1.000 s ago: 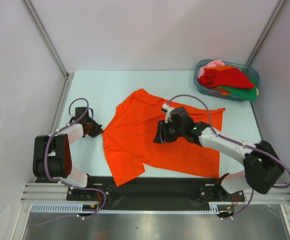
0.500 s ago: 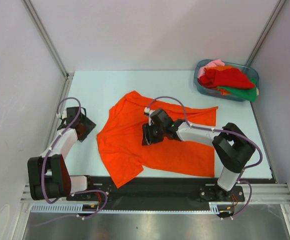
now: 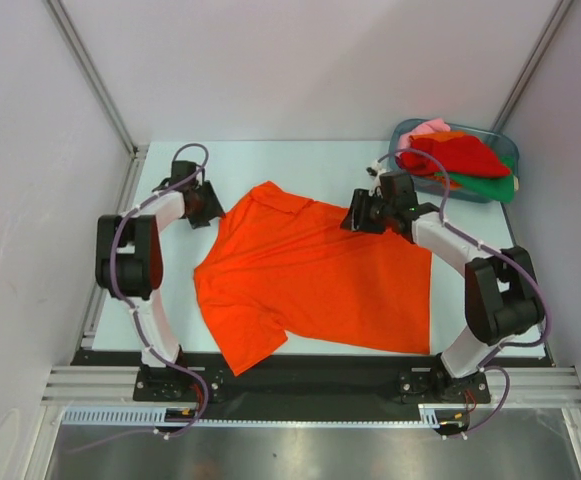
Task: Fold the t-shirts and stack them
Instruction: Flatten the tshirt out
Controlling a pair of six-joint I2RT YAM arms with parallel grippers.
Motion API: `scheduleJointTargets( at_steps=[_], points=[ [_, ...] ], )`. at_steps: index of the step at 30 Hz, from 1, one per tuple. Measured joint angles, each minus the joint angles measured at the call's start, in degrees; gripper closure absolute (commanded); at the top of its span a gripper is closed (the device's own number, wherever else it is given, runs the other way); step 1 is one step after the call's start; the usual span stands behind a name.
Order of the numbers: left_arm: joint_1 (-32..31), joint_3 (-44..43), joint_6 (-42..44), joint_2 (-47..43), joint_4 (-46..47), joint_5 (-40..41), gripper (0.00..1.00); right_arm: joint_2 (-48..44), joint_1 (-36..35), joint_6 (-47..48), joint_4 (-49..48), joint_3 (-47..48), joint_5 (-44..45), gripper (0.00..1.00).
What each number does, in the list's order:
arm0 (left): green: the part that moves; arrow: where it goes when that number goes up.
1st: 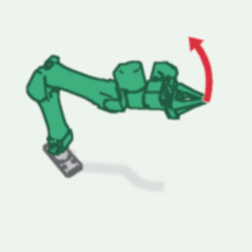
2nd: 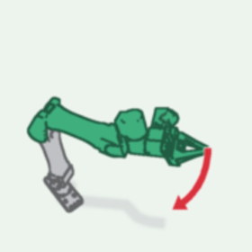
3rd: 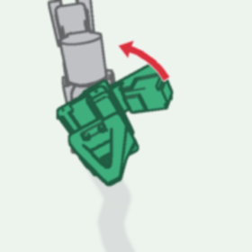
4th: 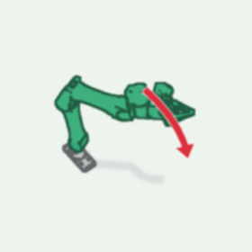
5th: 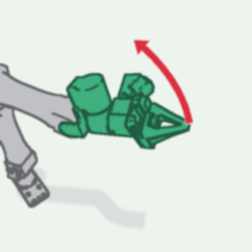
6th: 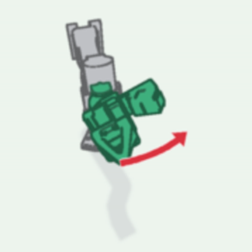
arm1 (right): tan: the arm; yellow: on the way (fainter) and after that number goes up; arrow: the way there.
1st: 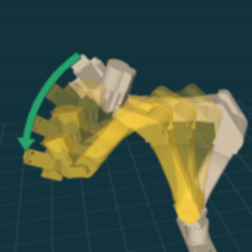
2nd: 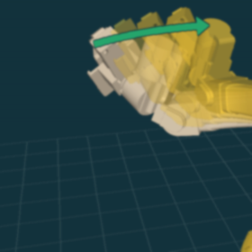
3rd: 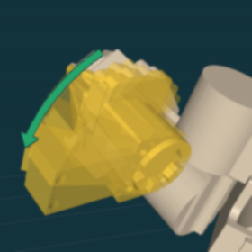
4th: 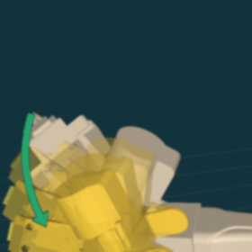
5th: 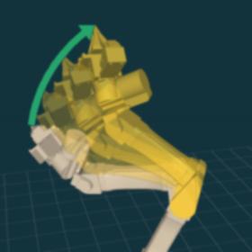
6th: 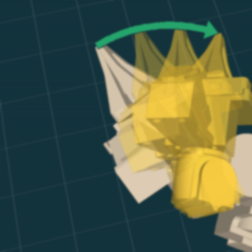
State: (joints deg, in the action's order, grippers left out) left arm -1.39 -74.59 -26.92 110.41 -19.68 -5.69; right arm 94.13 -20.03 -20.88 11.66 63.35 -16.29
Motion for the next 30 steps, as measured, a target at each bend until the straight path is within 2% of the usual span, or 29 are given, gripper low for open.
scheduleJointTargets(
  at_steps=[3,6,7,9,10,16,23,25,27,28,30],
  points=[
    [-1.66,-3.91,2.21,4.46,-1.55,0.04,0.42,-2.47,1.99,0.72,0.02,-1.44,-1.05,0.49],
    [-2.75,-4.94,3.32,5.07,-1.88,0.59,0.47,-3.65,2.97,1.46,-0.11,-2.95,-1.97,0.49],
    [-3.06,-4.94,3.52,5.14,-2.03,0.94,0.55,-3.76,3.23,1.55,-0.11,-3.52,-2.34,0.49],
    [-3.39,-5.03,3.69,5.66,-2.32,1.6,0.63,-3.76,3.65,1.7,0.02,-4.55,-2.82,0.49],
    [-3.39,-5.29,3.87,5.79,-2.43,2.12,0.72,-3.76,3.72,1.7,0.11,-4.87,-2.99,0.48],
    [-3.21,-9.11,3.45,8.02,-5.62,5.44,1.0,-3.76,4.24,2.12,-0.04,-5.62,-3.58,0.48],
    [-1.81,-13.73,3.37,10.62,-8.41,7.56,1.0,-2.45,7.34,2.58,-0.09,-6.56,-2.38,0.49],
    [-0.7,-13.73,3.13,10.62,-8.52,7.63,0.84,-1.51,9.18,2.56,-0.07,-6.56,-1.99,0.48],
    [0.46,-13.77,2.95,10.62,-8.83,7.74,0.76,-0.76,10.88,2.54,-0.02,-6.69,-1.51,0.49],
    [1.01,-13.77,2.8,10.62,-9.03,7.85,0.65,-0.61,11.65,2.49,0.0,-6.78,-1.01,0.49],
    [1.84,-13.66,2.43,10.25,-9.25,8.59,0.5,-0.57,13.11,2.45,0.11,-6.86,0.39,0.48]
  ],
)
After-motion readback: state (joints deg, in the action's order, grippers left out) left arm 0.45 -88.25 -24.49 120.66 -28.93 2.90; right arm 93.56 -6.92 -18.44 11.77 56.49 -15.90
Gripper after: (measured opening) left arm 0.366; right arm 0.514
